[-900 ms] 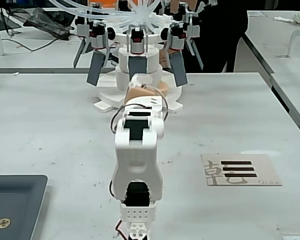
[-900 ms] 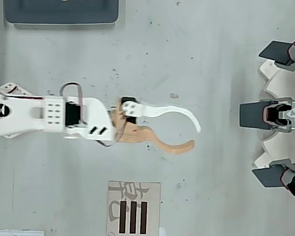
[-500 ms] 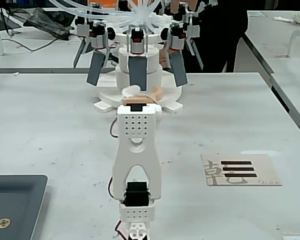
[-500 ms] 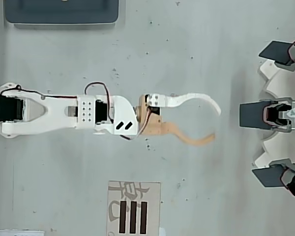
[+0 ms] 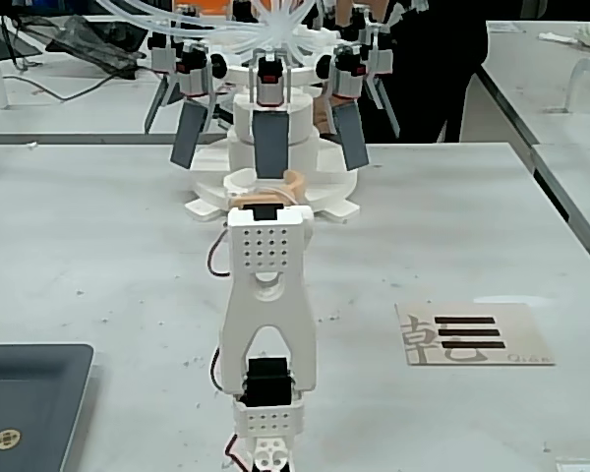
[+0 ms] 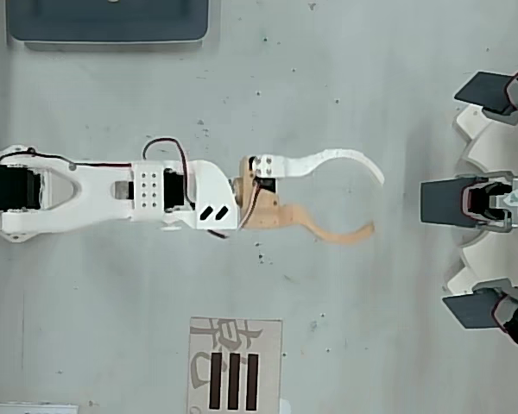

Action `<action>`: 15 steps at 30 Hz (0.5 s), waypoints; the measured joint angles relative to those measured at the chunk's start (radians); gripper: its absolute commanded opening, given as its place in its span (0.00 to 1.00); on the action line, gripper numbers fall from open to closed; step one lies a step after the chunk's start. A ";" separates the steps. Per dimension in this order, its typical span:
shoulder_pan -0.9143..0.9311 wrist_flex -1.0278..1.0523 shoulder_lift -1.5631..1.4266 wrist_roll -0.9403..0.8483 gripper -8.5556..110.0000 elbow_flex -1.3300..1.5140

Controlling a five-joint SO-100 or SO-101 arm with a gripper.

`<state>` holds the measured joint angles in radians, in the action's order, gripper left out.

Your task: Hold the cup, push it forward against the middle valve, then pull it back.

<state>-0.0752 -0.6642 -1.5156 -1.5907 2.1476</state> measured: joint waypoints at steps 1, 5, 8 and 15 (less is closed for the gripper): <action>0.009 0.000 -0.011 0.000 0.16 0.005; 0.031 0.000 -0.028 0.000 0.16 0.021; 0.038 0.000 -0.028 0.000 0.17 0.023; 0.060 -0.009 -0.028 0.000 0.18 0.078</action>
<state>-0.0153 -0.6734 -1.5432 -1.5907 2.2258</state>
